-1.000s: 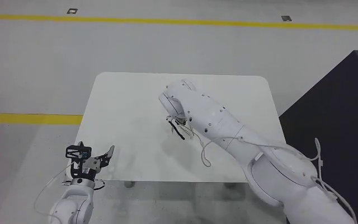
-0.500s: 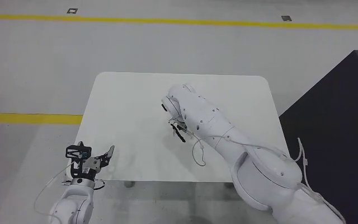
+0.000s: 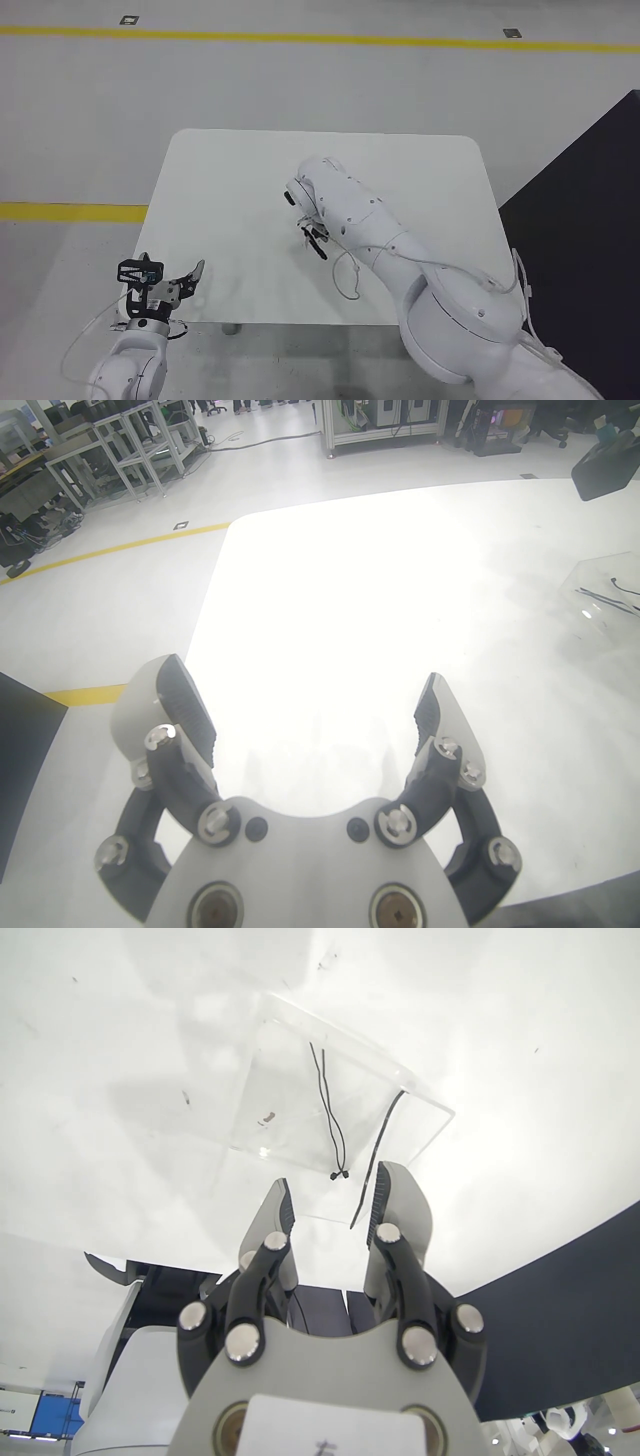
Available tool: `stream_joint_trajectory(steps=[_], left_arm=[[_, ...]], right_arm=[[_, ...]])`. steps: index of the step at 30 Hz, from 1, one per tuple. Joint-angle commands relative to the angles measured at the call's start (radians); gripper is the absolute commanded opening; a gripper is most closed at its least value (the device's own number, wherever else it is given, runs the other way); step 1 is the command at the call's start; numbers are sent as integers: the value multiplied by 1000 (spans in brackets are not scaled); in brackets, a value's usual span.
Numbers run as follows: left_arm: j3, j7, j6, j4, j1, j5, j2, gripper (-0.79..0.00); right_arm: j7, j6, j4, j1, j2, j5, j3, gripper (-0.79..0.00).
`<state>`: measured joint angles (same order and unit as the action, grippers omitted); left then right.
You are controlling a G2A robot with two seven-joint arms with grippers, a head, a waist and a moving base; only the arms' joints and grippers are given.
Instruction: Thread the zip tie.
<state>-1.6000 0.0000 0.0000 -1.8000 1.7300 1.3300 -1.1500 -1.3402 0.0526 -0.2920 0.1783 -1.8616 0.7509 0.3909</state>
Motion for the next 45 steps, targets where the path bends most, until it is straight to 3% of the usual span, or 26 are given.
stream_joint_trajectory(steps=[1, 8, 20, 23, 29, 32, 37, 45], left_arm=[[0, 0, 0, 0, 0, 0, 0, 0], [0, 0, 0, 0, 0, 0, 0, 0], [0, 0, 0, 0, 0, 0, 0, 0], [0, 0, 0, 0, 0, 0, 0, 0], [0, 0, 0, 0, 0, 0, 0, 0], [0, 0, 0, 0, 0, 0, 0, 0], [0, 0, 0, 0, 0, 0, 0, 0], [0, 0, 0, 0, 0, 0, 0, 0]], right_arm=[[5, -2, 11, -4, -6, 0, 2, -456], [38, -24, 44, -8, -26, 20, 0, -446], [49, 32, 61, -7, -62, 28, 9, -440], [27, 110, 48, -17, -73, 47, 5, -443], [-36, 391, 17, -47, -100, 129, -17, -440], [16, 444, 61, -56, -118, 130, -11, -459], [26, 453, 168, -98, -145, 73, 20, -422], [-12, 416, 288, -134, -142, 9, 46, -376]])
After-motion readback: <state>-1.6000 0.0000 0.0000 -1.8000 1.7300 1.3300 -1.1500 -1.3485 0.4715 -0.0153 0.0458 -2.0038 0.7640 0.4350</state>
